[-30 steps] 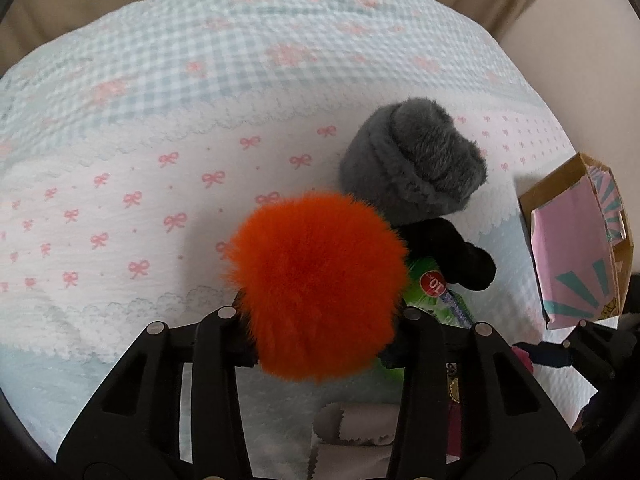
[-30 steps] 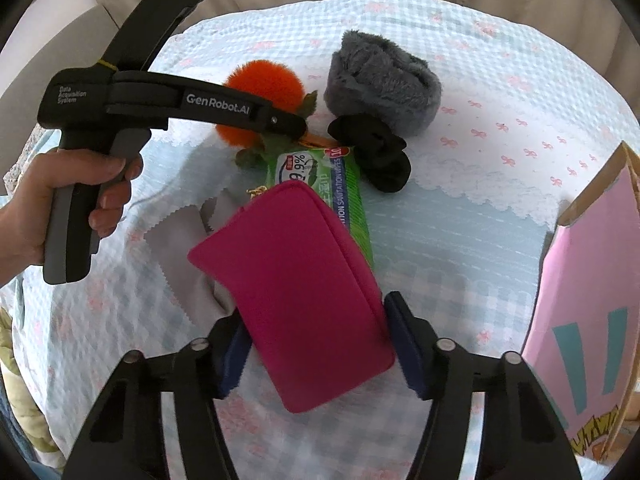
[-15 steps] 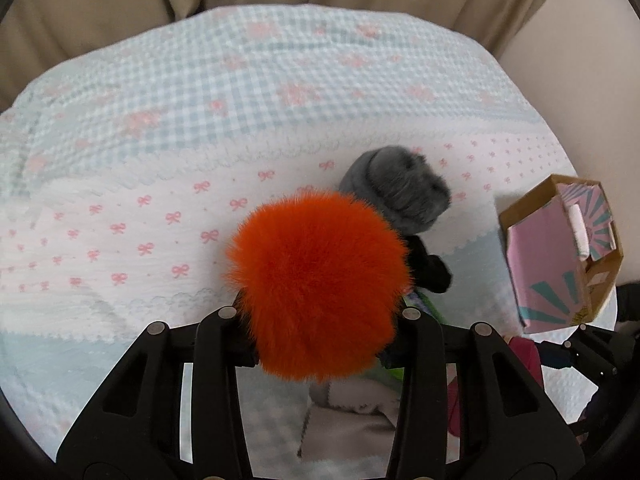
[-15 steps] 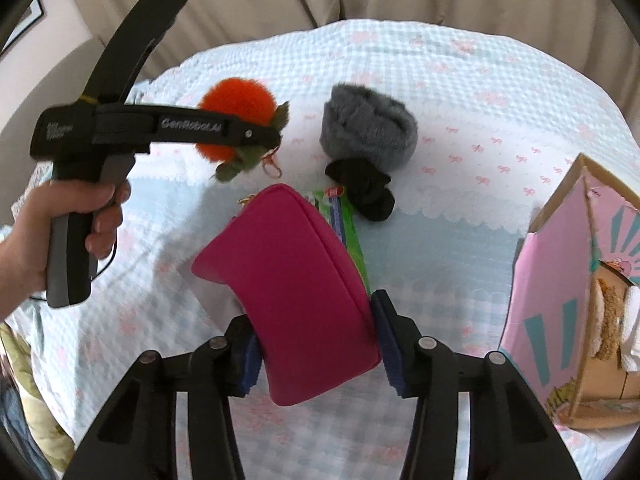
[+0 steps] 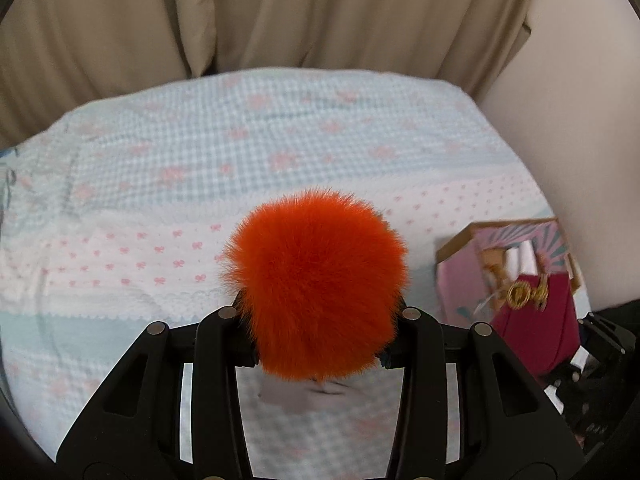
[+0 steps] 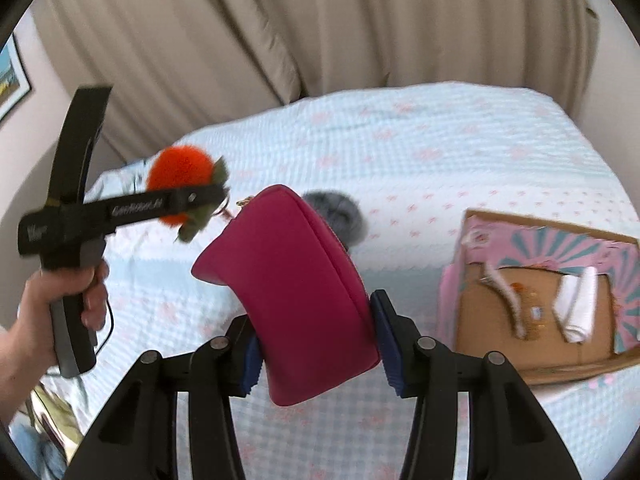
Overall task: Organize soft objects
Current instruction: 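Carry the pompom and magenta pouch with both tools over the box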
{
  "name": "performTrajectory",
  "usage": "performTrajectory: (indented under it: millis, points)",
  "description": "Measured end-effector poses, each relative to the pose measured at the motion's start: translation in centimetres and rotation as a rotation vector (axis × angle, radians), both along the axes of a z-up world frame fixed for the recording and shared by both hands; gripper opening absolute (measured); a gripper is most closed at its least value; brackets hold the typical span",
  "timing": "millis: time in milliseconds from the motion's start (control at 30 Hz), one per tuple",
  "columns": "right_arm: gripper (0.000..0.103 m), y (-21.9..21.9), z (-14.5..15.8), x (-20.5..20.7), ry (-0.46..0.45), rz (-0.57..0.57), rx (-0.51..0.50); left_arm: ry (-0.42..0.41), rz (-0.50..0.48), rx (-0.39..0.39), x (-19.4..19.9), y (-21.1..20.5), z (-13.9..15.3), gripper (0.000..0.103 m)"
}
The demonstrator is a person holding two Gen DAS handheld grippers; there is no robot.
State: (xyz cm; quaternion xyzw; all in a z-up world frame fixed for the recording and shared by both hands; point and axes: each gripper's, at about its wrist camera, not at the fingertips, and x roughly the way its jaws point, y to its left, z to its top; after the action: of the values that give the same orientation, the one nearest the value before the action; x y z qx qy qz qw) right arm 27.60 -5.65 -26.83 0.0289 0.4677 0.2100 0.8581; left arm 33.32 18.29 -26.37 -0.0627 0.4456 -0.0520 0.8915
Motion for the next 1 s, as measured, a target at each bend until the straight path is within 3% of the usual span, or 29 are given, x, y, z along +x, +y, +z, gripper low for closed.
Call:
performTrajectory:
  millis: [200,400,567,1000]
  points:
    - [0.045,-4.2,5.4,-0.3,-0.041,-0.076,0.028,-0.022,0.032,0.013,-3.4,-4.4,6.3,0.037]
    - [0.045,-10.2,9.1,0.0,-0.057,-0.099,-0.012,-0.030,0.064,-0.018,-5.1,-10.0,9.4,0.037]
    - [0.045,-15.6,10.1,0.2,-0.055,-0.108,-0.051,-0.029,0.061,-0.035,-5.2,-15.5,9.7,0.037]
    - [0.045,-28.1,6.0,3.0,0.043,-0.180,-0.096,0.071,-0.034,-0.037,-1.8,-29.4,4.7,0.036]
